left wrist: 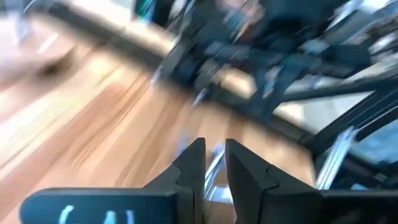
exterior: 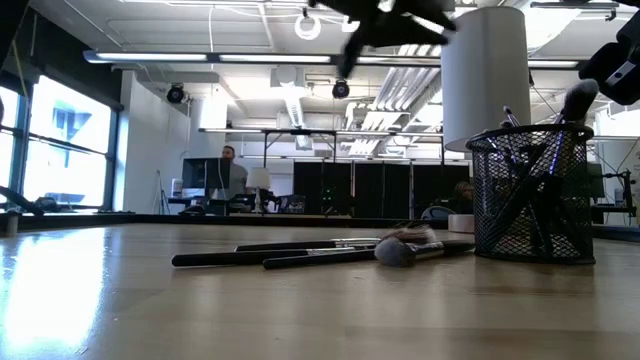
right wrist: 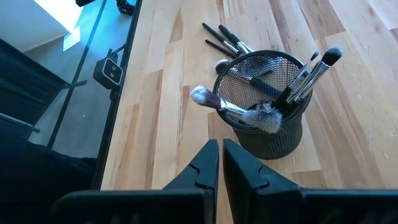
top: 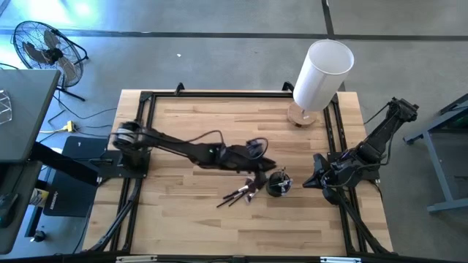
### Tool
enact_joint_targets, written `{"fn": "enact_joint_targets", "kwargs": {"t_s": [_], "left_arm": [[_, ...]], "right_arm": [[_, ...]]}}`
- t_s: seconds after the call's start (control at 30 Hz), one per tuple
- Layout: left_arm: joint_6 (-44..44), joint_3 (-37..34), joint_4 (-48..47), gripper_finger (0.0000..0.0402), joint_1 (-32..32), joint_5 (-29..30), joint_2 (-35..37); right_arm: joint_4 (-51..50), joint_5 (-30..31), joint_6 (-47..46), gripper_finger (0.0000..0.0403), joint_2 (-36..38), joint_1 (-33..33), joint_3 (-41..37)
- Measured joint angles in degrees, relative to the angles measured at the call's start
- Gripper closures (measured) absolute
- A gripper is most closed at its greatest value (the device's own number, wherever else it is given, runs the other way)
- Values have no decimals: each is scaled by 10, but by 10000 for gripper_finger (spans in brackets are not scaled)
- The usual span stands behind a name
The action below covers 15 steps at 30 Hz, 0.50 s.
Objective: Put items in baskets/containers
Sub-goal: Put the highlighter brush into the mesh organizer
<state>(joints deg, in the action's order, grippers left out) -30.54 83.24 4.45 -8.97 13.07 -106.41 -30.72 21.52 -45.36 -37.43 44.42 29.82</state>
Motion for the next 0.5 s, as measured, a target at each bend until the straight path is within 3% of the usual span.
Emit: {"fn": "enact_joint_targets", "kwargs": {"t_s": [0.23, 0.5], "left_arm": [[-70, -2, -256, 361, 0, -9, 40], [-118, -2, -298, 362, -1, -68, -6]], "right_arm": [[-4, 31, 0, 391, 0, 0, 0], [-3, 41, 0, 391, 0, 0, 0]]}}
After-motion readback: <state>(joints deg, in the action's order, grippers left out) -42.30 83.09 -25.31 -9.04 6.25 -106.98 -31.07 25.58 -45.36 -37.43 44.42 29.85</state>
